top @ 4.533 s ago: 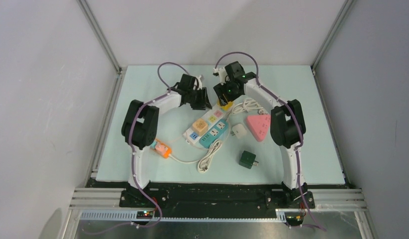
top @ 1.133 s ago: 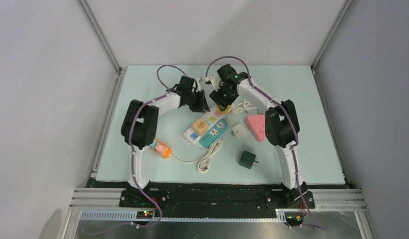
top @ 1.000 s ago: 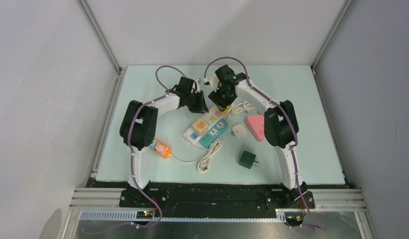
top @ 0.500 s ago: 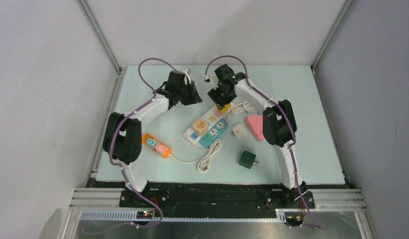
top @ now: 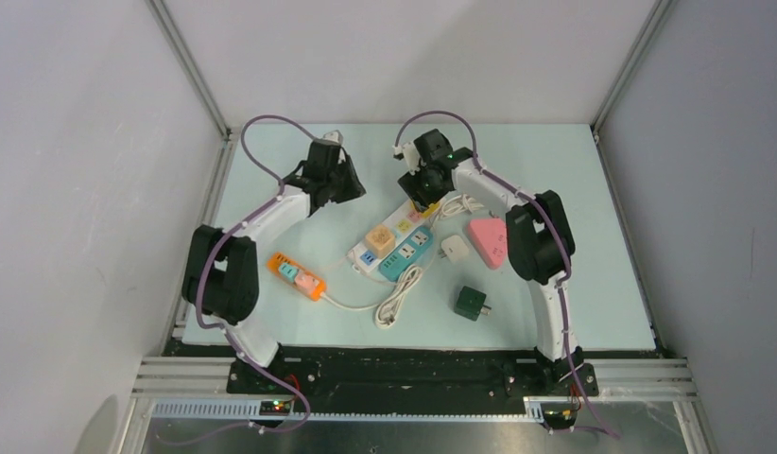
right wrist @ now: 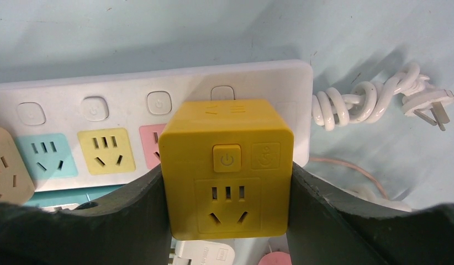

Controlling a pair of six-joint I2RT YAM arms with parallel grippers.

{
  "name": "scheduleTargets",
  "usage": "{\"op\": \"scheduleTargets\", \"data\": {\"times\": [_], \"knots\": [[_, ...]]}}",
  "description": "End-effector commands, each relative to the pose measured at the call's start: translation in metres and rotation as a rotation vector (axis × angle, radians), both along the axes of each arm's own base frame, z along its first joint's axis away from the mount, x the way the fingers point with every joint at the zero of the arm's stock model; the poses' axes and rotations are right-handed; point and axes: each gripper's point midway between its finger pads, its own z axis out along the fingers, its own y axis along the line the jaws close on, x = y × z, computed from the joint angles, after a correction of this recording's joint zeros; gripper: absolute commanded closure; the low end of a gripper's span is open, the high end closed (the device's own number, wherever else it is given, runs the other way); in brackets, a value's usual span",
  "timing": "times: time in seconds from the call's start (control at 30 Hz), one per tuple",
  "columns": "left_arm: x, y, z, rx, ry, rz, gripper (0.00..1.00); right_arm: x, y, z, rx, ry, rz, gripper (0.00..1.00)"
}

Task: Insert the plug
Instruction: Insert the plug into the socket.

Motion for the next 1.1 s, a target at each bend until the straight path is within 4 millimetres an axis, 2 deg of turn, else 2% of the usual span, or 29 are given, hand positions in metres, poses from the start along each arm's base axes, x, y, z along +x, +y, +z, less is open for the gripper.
{"op": "scheduleTargets", "data": {"times": [0.0, 0.3, 0.53, 0.7, 0.73, 0.77, 0.8, 0.83, 0.87, 0.9, 0.97, 1.0, 1.07], "knots": [[0.007, 0.008, 0.034, -0.013, -0.091, 0.038, 0.70, -0.041, -0.020, -0.065, -0.117, 0.197, -0.070, 1.00], [0.004, 0.015, 0.035, -0.013, -0.093, 0.043, 0.70, -0.059, -0.002, -0.083, -0.064, 0.242, -0.096, 1.00], [0.000, 0.019, 0.034, -0.010, -0.092, 0.048, 0.70, -0.060, 0.005, -0.097, -0.094, 0.263, -0.104, 1.00], [-0.002, 0.021, 0.037, -0.014, -0.099, 0.052, 0.69, -0.054, 0.003, -0.093, -0.100, 0.238, -0.142, 1.00], [-0.002, 0.022, 0.038, -0.015, -0.102, 0.053, 0.69, -0.053, 0.004, -0.090, -0.096, 0.231, -0.143, 0.95], [-0.003, 0.022, 0.042, -0.018, -0.108, 0.052, 0.69, -0.047, 0.004, -0.084, -0.095, 0.207, -0.152, 0.82], [-0.003, 0.022, 0.043, -0.019, -0.112, 0.053, 0.69, -0.044, 0.004, -0.079, -0.094, 0.192, -0.158, 0.75], [-0.004, 0.023, 0.049, -0.023, -0.125, 0.054, 0.68, -0.038, 0.006, -0.069, -0.084, 0.163, -0.163, 0.59], [-0.005, 0.023, 0.051, -0.023, -0.130, 0.055, 0.66, -0.033, 0.008, -0.062, -0.073, 0.143, -0.165, 0.52], [-0.006, 0.024, 0.058, -0.027, -0.143, 0.058, 0.65, -0.027, 0.011, -0.049, -0.060, 0.108, -0.168, 0.40], [-0.007, 0.026, 0.071, -0.040, -0.172, 0.064, 0.60, -0.014, 0.018, -0.025, -0.024, 0.047, -0.178, 0.27], [-0.007, 0.027, 0.077, -0.042, -0.185, 0.067, 0.58, -0.010, 0.020, -0.017, -0.012, 0.036, -0.185, 0.24], [-0.010, 0.030, 0.099, -0.052, -0.237, 0.069, 0.53, 0.003, 0.031, 0.015, 0.041, -0.019, -0.186, 0.16]]}}
